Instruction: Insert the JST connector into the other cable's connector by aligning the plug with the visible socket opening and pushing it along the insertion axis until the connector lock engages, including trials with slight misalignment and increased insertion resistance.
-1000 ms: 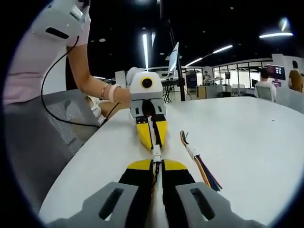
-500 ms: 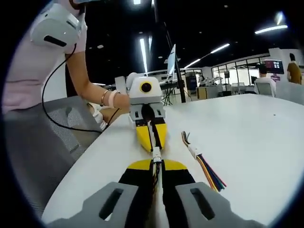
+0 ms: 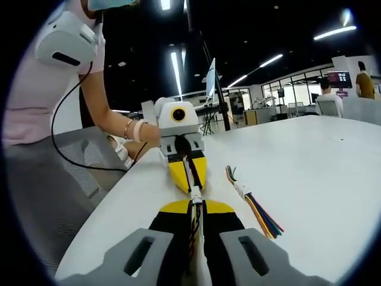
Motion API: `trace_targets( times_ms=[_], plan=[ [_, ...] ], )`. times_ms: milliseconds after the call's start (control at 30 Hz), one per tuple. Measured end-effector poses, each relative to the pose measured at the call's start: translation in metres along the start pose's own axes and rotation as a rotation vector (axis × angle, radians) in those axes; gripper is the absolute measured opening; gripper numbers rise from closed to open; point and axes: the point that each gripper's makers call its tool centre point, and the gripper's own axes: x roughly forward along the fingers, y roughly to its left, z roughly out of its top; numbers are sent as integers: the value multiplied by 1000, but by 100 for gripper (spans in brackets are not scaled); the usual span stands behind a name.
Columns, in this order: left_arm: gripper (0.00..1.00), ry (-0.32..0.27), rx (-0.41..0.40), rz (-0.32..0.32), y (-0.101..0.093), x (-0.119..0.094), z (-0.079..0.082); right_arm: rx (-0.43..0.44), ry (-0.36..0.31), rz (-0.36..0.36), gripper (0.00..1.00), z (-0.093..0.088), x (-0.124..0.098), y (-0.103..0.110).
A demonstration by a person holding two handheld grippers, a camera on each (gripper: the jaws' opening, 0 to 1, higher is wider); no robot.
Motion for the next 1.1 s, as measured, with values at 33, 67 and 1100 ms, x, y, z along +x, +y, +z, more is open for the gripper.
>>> trace_targets(
  times_ms=[33, 67, 1100],
  plan=[
    [0, 1, 2, 0, 0, 0, 0, -1, 2, -1, 4, 0, 0, 0],
    [0, 3, 6, -2, 0, 0, 0, 0, 2, -1, 4, 0, 0, -1],
    [0, 21, 39, 13, 5, 5, -2, -4, 8, -36, 4, -2, 3, -6]
  ],
)
